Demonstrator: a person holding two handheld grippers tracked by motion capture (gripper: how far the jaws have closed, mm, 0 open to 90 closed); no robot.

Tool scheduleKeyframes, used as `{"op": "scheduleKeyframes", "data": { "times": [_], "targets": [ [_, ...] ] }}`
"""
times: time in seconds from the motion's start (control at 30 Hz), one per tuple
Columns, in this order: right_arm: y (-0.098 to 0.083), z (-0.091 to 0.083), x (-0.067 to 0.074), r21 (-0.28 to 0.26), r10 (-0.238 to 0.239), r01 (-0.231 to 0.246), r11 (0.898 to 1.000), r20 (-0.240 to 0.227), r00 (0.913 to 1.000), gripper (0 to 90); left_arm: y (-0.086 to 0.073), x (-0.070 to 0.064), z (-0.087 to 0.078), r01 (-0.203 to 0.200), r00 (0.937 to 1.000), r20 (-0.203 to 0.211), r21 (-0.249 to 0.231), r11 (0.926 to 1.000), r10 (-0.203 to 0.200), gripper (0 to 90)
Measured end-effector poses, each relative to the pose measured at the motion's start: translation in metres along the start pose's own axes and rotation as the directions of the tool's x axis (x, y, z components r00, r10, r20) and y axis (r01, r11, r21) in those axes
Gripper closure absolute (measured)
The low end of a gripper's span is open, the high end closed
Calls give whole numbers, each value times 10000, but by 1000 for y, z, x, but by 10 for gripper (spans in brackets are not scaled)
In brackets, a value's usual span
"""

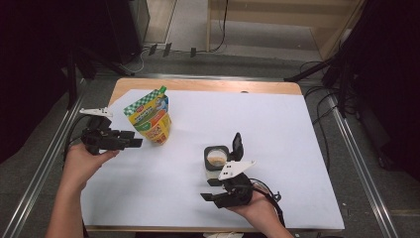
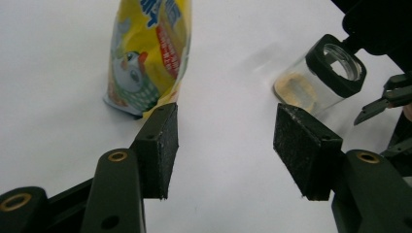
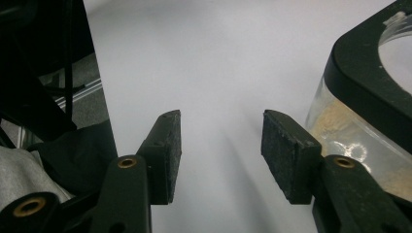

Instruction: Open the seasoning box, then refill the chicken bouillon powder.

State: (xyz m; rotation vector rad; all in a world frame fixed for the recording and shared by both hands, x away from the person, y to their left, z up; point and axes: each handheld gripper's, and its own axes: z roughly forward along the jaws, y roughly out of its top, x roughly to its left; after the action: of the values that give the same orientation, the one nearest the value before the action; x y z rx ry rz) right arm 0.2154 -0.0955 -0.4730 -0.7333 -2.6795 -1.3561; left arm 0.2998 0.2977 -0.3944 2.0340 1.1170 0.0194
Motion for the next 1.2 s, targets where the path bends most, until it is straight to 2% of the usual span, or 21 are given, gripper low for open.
{"op": "scheduleKeyframes", "data": {
  "times": [0.13, 0.27, 0.33, 0.47, 0.53, 0.6, 0.73, 0.87, 0.97, 1.0, 1.07, 1.2],
  "targets": [
    [0, 1, 0, 22, -24, 24, 10000, -11, 10000, 510, 2, 4, 2, 97, 9999, 41, -277, 9996, -96, 425],
    [0, 2, 1, 6, -65, 65, 10000, -53, 10000, 510, 7, 7, 7, 56, 10000, -29, -274, 9996, -56, 430],
    [0, 2, 1, -6, -84, 84, 10000, -52, 10000, 510, 10, 8, 10, 114, 9999, -54, -423, 9990, -116, 435],
    [-1, 2, 2, -14, -81, 81, 10000, -47, 10000, 509, 16, 9, 18, 40, 9999, -129, -440, 9990, -46, 459],
    [-1, 2, 2, -23, -67, 67, 10000, -36, 10000, 509, 19, 10, 22, 114, 9999, 20, -397, 9991, -113, 504],
    [-1, 2, 2, -36, -40, 40, 10000, -28, 10000, 509, 21, 11, 25, 149, 9997, -172, -365, 9992, -155, 545],
    [-2, 1, 2, -67, -10, 10, 10000, 30, 10000, 508, 25, 13, 26, 342, 9987, -356, -732, 9967, -369, 579],
    [-3, 2, 2, -57, 20, -20, 10000, 62, 10000, 507, 28, 11, 29, 98, 9974, -700, -958, 9953, -166, 617],
    [-3, 3, 2, -70, 22, -22, 10000, 39, 10000, 507, 31, 12, 33, 196, 9977, -623, -1157, 9931, -270, 662],
    [-3, 4, 2, -94, -16, 17, 10000, 54, 10000, 506, 32, 12, 34, 152, 9976, -660, -1135, 9934, -228, 676],
    [-2, 4, 2, -97, 21, -20, 10000, 66, 10000, 506, 33, 10, 37, -43, 9941, -1082, -1027, 9947, -69, 717],
    [-1, 6, 1, -238, 73, -73, 9997, 1, 10000, 505, 33, 9, 36, -205, 9917, -1283, -1038, 9944, 71, 823]
  ]
}}
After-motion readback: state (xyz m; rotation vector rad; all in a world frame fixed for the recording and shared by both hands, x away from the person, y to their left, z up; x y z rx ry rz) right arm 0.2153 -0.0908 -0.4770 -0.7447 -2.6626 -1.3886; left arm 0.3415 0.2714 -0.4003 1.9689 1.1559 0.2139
